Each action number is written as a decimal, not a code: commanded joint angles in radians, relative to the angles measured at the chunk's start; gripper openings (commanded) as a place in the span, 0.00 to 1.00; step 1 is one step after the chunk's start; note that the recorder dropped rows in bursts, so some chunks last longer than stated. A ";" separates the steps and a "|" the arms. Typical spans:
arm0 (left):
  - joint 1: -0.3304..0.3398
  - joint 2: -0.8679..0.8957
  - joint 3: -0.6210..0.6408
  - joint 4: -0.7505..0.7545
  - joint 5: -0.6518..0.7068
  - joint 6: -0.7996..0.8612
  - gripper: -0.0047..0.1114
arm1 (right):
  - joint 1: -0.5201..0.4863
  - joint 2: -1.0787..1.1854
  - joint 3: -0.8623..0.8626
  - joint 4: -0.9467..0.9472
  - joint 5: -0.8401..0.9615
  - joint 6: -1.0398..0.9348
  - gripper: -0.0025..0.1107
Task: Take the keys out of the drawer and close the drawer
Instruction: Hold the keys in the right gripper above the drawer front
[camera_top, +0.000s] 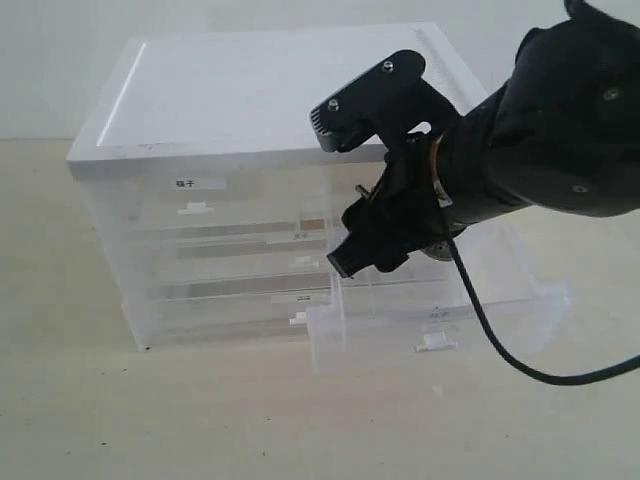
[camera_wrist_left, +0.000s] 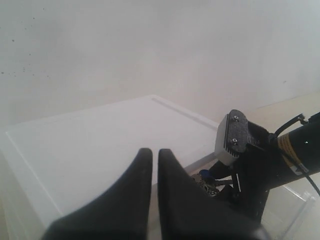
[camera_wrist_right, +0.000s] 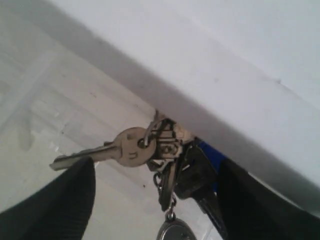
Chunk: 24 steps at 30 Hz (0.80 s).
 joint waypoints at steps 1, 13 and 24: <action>-0.006 -0.004 0.005 0.001 0.004 -0.009 0.08 | -0.002 0.032 0.001 -0.065 -0.021 0.018 0.57; -0.006 -0.004 0.005 -0.001 0.010 -0.009 0.08 | 0.001 0.030 0.001 -0.082 0.014 0.006 0.03; -0.006 -0.004 0.005 -0.007 0.010 -0.009 0.08 | 0.002 -0.075 0.001 -0.026 0.000 -0.018 0.02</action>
